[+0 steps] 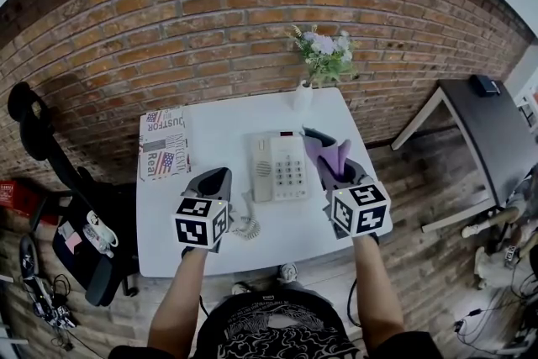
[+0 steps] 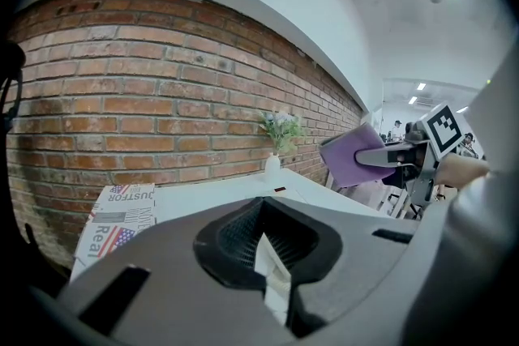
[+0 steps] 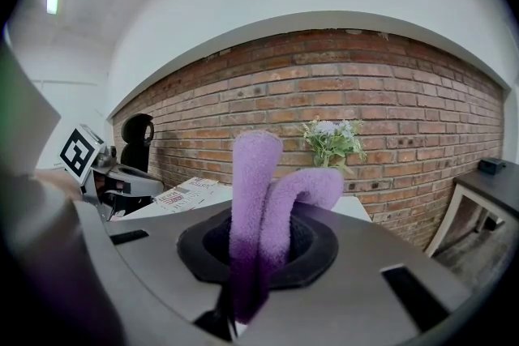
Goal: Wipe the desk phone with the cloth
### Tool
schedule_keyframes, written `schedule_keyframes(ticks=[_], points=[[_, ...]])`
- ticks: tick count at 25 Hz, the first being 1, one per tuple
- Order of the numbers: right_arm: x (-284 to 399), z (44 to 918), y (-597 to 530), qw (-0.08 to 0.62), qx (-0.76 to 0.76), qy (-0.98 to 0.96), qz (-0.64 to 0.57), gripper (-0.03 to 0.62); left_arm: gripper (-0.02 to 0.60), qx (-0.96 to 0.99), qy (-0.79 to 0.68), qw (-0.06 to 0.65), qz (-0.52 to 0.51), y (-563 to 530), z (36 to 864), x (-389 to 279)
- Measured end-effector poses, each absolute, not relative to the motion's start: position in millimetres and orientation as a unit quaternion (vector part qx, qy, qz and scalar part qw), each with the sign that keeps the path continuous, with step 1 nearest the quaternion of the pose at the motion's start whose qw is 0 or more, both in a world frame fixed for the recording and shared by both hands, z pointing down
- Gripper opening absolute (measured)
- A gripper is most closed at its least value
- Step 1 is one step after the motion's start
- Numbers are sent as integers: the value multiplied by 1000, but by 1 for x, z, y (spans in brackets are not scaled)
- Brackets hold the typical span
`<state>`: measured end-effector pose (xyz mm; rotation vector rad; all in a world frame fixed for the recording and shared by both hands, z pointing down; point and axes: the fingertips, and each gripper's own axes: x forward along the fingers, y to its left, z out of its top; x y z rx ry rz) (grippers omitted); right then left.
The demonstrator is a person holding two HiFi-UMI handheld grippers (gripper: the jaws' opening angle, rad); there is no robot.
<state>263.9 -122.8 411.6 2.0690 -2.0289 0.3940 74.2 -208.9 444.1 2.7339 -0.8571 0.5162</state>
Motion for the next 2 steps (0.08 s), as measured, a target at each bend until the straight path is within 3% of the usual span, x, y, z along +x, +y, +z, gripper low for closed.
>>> schedule_keyframes(ticks=[2], points=[[264,412,-123,108,703,-690,135,48,6,933,-291,116,177,-208,446,75]])
